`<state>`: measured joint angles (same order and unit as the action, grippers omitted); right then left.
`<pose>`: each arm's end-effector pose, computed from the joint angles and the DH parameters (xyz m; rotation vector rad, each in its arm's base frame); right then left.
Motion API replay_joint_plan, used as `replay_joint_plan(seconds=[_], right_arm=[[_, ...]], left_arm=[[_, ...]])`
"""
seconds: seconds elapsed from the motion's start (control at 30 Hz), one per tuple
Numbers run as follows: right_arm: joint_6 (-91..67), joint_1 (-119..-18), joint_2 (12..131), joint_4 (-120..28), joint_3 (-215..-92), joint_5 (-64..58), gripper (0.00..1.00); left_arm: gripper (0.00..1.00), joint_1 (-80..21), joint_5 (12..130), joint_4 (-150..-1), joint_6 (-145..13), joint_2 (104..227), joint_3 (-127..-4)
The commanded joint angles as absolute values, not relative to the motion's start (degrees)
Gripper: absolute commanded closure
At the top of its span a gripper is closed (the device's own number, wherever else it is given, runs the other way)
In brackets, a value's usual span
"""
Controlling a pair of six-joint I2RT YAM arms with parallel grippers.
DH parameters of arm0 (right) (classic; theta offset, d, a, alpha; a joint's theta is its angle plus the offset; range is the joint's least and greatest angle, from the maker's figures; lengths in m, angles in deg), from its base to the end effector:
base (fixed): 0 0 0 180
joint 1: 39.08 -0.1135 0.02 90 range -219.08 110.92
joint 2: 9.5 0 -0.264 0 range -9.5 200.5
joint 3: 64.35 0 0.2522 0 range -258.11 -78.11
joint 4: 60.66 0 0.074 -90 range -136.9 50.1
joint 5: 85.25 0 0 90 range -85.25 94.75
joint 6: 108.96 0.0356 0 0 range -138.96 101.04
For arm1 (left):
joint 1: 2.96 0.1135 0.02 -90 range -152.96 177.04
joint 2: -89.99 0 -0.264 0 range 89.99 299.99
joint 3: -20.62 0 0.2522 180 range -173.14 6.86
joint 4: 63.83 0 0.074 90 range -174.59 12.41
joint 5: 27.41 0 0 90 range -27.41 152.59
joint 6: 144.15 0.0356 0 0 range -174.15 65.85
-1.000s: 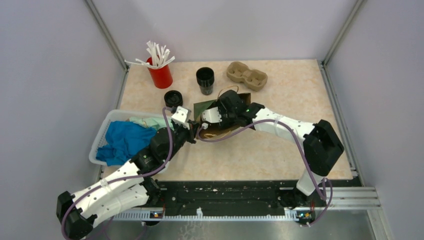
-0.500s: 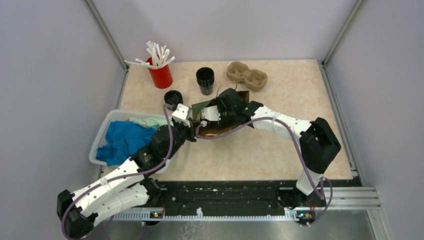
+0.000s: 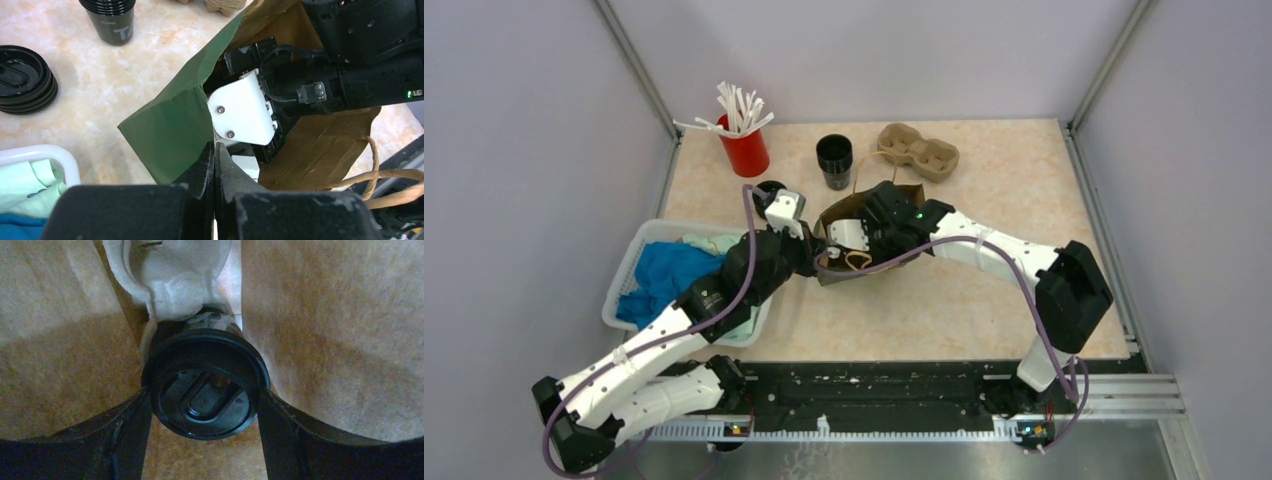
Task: Pack the takeout coffee
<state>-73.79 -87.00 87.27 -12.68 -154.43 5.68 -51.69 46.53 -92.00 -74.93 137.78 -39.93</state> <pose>0.2450 0.2705 0.2569 -1.9695 1.5820 -0.0689 0.1347 -0.1385 0.3360 0.2552 1.8528 -0.5919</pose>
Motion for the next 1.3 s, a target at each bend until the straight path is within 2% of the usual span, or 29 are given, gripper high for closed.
replay_joint_plan(seconds=[0.0,0.27,0.6,0.8,0.9,1.0,1.13,1.27], right_arm=[[-66.35,-89.32,86.13,0.2,-156.19,-2.49,0.67],[-60.96,-91.26,86.73,6.48,-156.06,-8.0,0.67],[-59.06,-91.41,93.78,3.26,-154.81,-8.16,0.67],[-57.98,-91.54,97.08,1.63,-153.42,-6.01,0.67],[-57.64,-91.63,99.37,0.73,-152.62,-5.77,0.68],[-57.64,-91.72,100.99,0.73,-152.46,-4.98,0.69],[-57.05,-91.72,100.55,0.96,-150.83,-3.88,0.69],[-56.4,-91.71,98.27,2.91,-148.52,-2.82,0.68]], left_arm=[[1.0,-51.65,48.91,-94.7,-80.41,138.61,-46.19],[1.0,-51.65,43.89,-101.62,-85.8,140.62,-51.58],[0.97,-51.65,32.97,-110.43,-86.84,142.87,-53.2],[0.79,-51.7,29.48,-114.1,-86.64,139.93,-53.44],[0.75,-51.65,27.71,-116.0,-86.25,138.5,-54.03],[0.66,-51.65,27.18,-116.62,-84.38,137.0,-55.1],[0.61,-51.65,24.92,-118.24,-83.07,135.21,-56.88],[0.6,-51.65,24.42,-118.85,-82.51,133.57,-57.92]])
